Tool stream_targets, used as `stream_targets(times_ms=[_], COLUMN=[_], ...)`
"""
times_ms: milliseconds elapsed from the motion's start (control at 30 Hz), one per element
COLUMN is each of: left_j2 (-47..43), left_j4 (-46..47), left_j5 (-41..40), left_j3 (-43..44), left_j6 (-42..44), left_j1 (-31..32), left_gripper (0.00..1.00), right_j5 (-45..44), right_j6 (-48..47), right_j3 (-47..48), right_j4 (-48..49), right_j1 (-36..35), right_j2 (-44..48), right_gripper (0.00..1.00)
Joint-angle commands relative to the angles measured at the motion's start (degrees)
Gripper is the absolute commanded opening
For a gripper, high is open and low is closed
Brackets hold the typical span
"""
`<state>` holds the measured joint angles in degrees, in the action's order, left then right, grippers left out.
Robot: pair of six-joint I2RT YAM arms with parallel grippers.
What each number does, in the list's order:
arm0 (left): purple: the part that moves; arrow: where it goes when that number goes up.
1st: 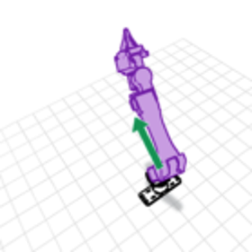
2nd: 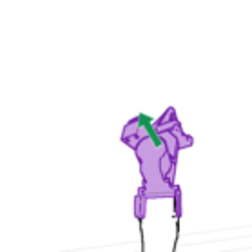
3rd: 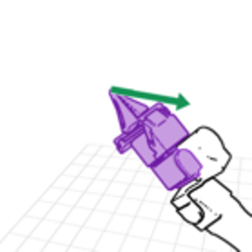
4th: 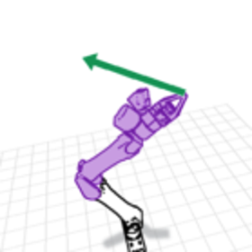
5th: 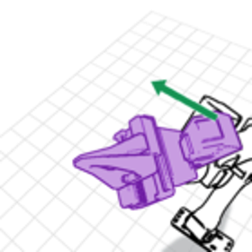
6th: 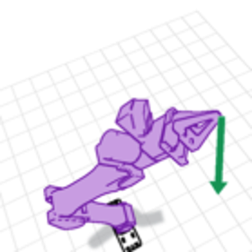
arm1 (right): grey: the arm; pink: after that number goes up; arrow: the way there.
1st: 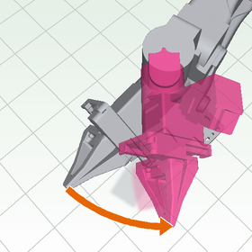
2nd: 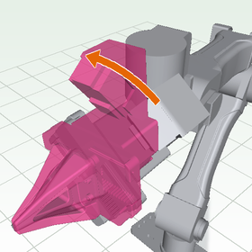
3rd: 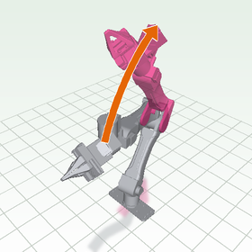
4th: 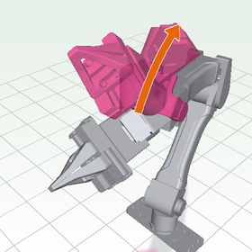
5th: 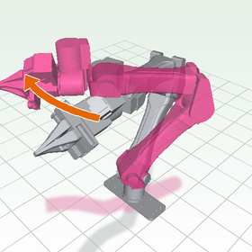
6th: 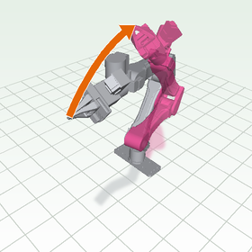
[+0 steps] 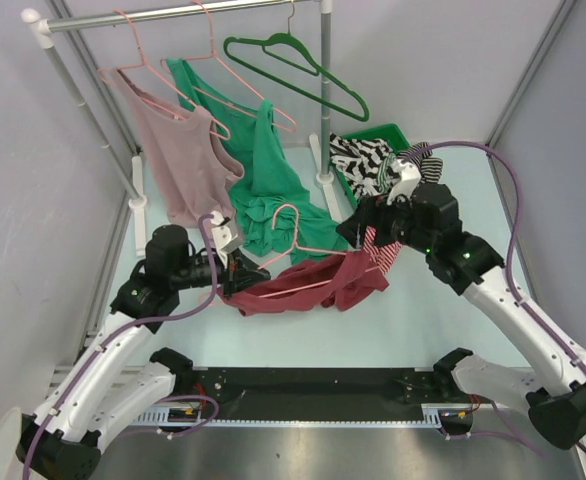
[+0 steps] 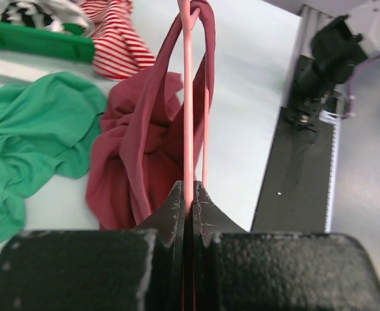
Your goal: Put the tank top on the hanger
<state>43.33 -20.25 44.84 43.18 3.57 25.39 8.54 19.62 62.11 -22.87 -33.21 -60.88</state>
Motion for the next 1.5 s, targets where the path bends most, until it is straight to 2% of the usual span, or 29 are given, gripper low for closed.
stream_targets(times_ms=[0,133,267,533,867,1000,1167,1267,1333,1400,1467], left_j2=[-1.32,-0.71,0.26,0.61,1.32,1.14,0.44,0.26,0.26,0.44,0.26], left_j4=[3.64,3.9,4.34,3.38,-2.42,-3.04,-3.83,-3.48,-3.48,-3.39,-3.39], left_j5=[9.46,13.76,19.57,24.94,26.79,27.32,27.14,27.4,27.49,27.41,27.41], left_j3=[0.33,0.5,0.94,1.47,3.58,4.02,4.37,4.37,4.37,4.28,4.28], left_j6=[0.56,0.47,-0.14,0.29,4.78,5.39,6.27,6.27,6.18,6.1,6.09], left_j1=[0.28,-0.77,-3.06,-6.49,-7.63,-8.16,-9.21,-10.09,-10.27,-10.36,-10.36], left_gripper=[0.0,0.0,0.0,0.0,0.0,0.0,0.0,0.0,0.0,0.0,0.0], right_j5=[10.6,17.99,31.94,36.46,43.05,44.99,42.79,42.53,42.62,42.53,42.27], right_j6=[-3.88,-10.46,-18.28,-27.87,-29.9,-30.51,-31.22,-31.39,-31.83,-32.36,-32.27], right_j3=[0.82,-0.23,-2.16,-2.16,-2.43,-2.52,-2.08,-1.81,-1.38,-0.67,-0.76], right_j4=[0.9,0.72,-0.41,-9.9,-12.9,-14.21,-15.97,-16.5,-16.76,-17.55,-17.03], right_j1=[3.5,4.12,4.12,4.12,4.12,3.24,-0.09,-1.41,-1.68,-2.03,-2.03], right_j2=[4.72,9.72,12.1,9.64,6.74,5.78,4.37,3.93,3.58,3.23,3.31], right_gripper=[0.91,0.89,0.91,0.89,0.84,0.71,0.63,0.54,0.35,0.05,0.01])
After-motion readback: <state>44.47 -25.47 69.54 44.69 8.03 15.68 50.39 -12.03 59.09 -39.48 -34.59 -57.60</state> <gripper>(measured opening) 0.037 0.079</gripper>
